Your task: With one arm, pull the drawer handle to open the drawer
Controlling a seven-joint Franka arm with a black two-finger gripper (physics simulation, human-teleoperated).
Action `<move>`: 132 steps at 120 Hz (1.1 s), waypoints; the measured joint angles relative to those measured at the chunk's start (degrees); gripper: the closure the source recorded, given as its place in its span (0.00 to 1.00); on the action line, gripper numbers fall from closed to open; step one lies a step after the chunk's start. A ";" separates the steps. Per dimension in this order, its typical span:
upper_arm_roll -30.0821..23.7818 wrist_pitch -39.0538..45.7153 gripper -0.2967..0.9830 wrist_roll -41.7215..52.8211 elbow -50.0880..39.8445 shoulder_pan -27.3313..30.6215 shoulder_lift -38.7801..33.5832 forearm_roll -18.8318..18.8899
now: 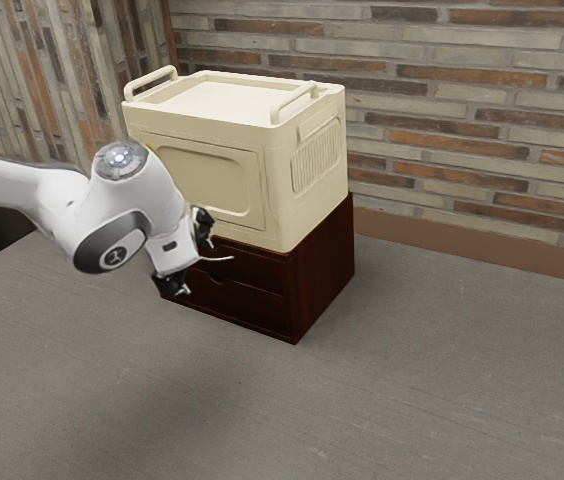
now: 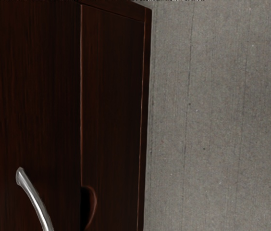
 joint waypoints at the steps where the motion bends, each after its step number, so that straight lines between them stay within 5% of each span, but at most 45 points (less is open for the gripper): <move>1: 0.00 0.02 0.23 0.00 0.02 -0.05 0.07 -0.01; 132: 0.01 2.14 0.23 0.05 4.64 3.43 7.68 -0.24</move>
